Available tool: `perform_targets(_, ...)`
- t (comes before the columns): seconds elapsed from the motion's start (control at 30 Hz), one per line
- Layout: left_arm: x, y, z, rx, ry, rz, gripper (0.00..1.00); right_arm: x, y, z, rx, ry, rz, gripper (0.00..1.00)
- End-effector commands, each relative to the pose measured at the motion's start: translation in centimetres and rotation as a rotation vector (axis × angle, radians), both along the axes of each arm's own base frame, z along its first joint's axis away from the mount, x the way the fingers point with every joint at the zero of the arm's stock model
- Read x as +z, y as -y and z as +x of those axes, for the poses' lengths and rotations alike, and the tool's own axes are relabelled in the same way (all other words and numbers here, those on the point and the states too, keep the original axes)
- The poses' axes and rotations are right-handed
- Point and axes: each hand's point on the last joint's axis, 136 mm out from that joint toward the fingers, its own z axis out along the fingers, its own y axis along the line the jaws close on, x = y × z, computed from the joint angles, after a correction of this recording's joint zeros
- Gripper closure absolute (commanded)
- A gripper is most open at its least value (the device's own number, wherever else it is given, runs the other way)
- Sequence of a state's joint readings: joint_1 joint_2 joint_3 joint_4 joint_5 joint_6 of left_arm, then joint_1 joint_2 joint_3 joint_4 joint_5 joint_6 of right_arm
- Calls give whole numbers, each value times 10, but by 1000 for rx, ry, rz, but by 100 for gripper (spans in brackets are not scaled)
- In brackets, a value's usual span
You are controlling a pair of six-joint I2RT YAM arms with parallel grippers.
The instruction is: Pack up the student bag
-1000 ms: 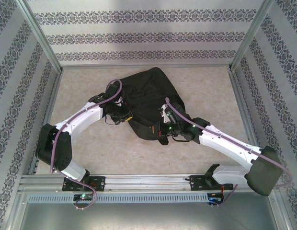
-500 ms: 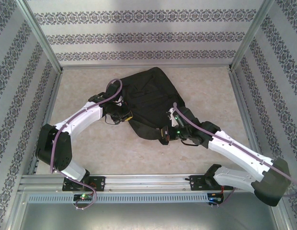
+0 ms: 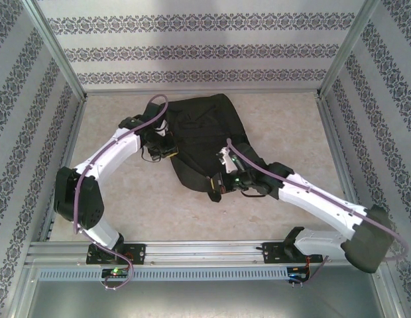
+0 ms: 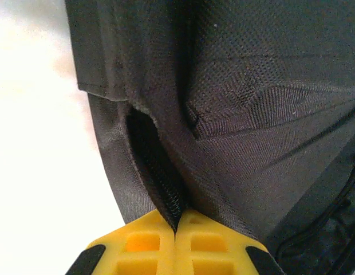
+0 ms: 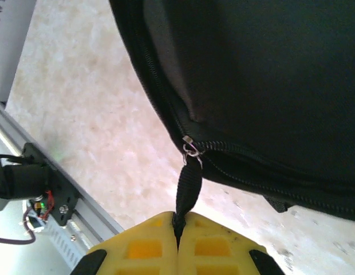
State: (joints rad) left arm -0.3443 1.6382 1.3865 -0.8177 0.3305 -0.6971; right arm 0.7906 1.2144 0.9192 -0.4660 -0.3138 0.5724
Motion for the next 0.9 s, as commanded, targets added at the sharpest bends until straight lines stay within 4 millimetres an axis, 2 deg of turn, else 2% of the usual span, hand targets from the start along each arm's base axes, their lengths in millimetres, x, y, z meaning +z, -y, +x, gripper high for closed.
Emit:
perform_targets(0.0,23,-28,26,-15,108,123,100,30,-39,9,70,25,104,100)
perform_targets(0.13,19,-53,26,97,81,113,82,33,-71,34,59,1,114,100)
perform_targets(0.2,19,-54,16,144,75,51,74,34,-83,42,57,-17,117,100)
perform_targets(0.3,17,-49,-7,186,44,-40,64,31,-89,44,64,-35,98,100)
perform_targets(0.4,14,-35,-25,242,10,-180,60,26,-86,41,65,-37,90,100)
perform_targets(0.47,14,-18,-32,259,8,-280,55,23,-82,39,60,-39,87,100)
perform_targets(0.57,17,1,-38,234,8,-318,52,17,-80,35,62,-53,85,100)
perform_targets(0.63,18,5,-39,234,11,-313,52,16,-80,34,66,-56,88,100)
perform_targets(0.87,5,10,-38,244,-50,-297,55,14,-78,33,67,-53,83,100)
